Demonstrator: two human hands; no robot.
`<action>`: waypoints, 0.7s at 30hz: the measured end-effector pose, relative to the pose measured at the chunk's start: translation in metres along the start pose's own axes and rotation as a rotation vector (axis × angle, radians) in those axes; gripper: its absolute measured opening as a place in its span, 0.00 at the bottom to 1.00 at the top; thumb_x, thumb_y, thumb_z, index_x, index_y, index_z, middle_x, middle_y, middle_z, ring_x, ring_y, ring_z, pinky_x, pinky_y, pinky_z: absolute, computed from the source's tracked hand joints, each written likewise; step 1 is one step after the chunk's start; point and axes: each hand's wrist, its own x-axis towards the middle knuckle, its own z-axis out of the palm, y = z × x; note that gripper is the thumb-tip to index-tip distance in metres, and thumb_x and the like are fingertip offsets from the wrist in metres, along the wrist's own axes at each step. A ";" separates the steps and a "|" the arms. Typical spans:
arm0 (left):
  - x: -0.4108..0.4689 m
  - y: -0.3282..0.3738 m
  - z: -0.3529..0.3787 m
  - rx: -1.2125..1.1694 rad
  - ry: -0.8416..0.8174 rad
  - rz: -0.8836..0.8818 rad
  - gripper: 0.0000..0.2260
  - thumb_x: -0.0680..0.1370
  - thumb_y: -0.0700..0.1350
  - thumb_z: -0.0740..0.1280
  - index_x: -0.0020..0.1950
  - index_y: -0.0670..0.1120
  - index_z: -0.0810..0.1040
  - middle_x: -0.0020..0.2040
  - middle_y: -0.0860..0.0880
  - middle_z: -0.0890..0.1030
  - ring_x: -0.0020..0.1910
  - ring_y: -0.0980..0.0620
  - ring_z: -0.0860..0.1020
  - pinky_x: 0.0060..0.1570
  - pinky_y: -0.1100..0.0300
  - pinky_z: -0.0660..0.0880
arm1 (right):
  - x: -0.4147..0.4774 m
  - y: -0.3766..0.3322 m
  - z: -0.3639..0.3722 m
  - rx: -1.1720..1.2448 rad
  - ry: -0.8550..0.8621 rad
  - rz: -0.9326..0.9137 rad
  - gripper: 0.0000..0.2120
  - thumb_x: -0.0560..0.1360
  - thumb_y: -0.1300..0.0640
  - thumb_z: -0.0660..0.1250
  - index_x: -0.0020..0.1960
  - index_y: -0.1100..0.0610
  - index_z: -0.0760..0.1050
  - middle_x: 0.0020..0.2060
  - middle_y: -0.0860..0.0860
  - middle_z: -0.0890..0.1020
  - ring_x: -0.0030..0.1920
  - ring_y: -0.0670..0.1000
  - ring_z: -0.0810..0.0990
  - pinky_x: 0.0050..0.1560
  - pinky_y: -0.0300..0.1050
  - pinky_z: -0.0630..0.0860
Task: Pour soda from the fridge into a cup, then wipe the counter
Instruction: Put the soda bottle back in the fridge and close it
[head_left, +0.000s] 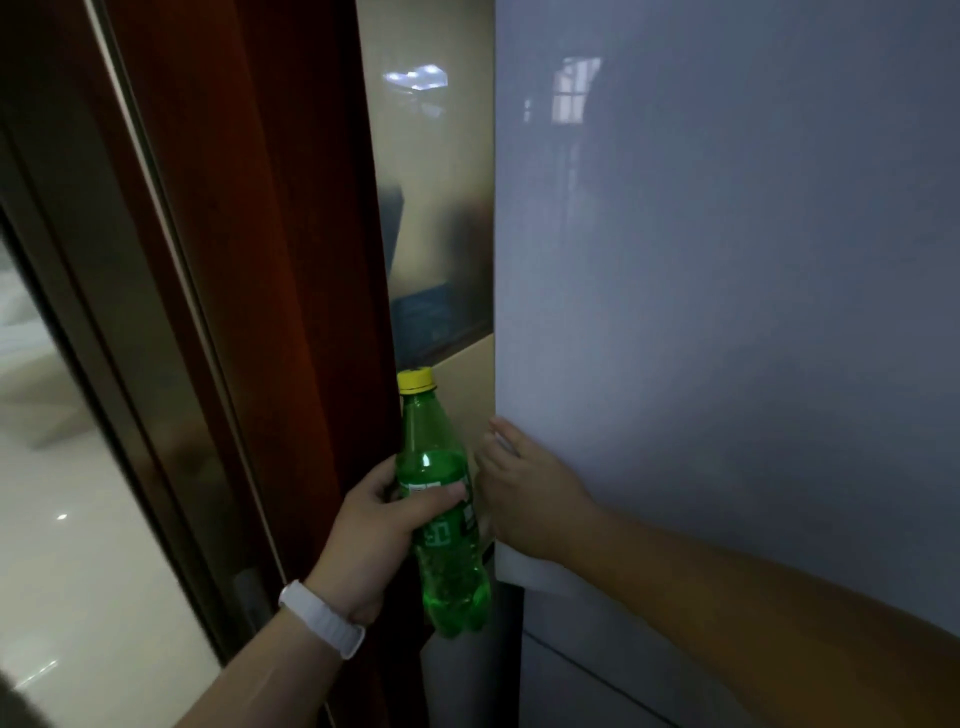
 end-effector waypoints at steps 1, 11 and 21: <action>-0.006 -0.001 -0.003 0.003 0.006 -0.002 0.12 0.69 0.35 0.74 0.51 0.45 0.84 0.45 0.44 0.86 0.42 0.46 0.85 0.37 0.59 0.81 | -0.004 -0.004 -0.004 -0.010 0.020 0.000 0.15 0.70 0.47 0.67 0.45 0.56 0.85 0.44 0.55 0.83 0.55 0.58 0.77 0.76 0.59 0.39; -0.046 -0.006 -0.038 0.069 -0.052 -0.007 0.12 0.70 0.35 0.74 0.52 0.44 0.83 0.45 0.45 0.87 0.42 0.48 0.85 0.35 0.62 0.81 | -0.038 -0.037 -0.043 0.008 0.021 0.018 0.20 0.71 0.44 0.64 0.50 0.58 0.83 0.49 0.57 0.81 0.60 0.60 0.72 0.77 0.60 0.40; -0.043 -0.014 -0.071 0.042 -0.285 -0.029 0.13 0.68 0.35 0.75 0.51 0.45 0.84 0.47 0.42 0.86 0.47 0.41 0.84 0.48 0.49 0.80 | -0.074 -0.088 -0.092 0.084 0.172 0.221 0.12 0.74 0.56 0.59 0.44 0.58 0.81 0.45 0.58 0.82 0.58 0.60 0.77 0.75 0.59 0.52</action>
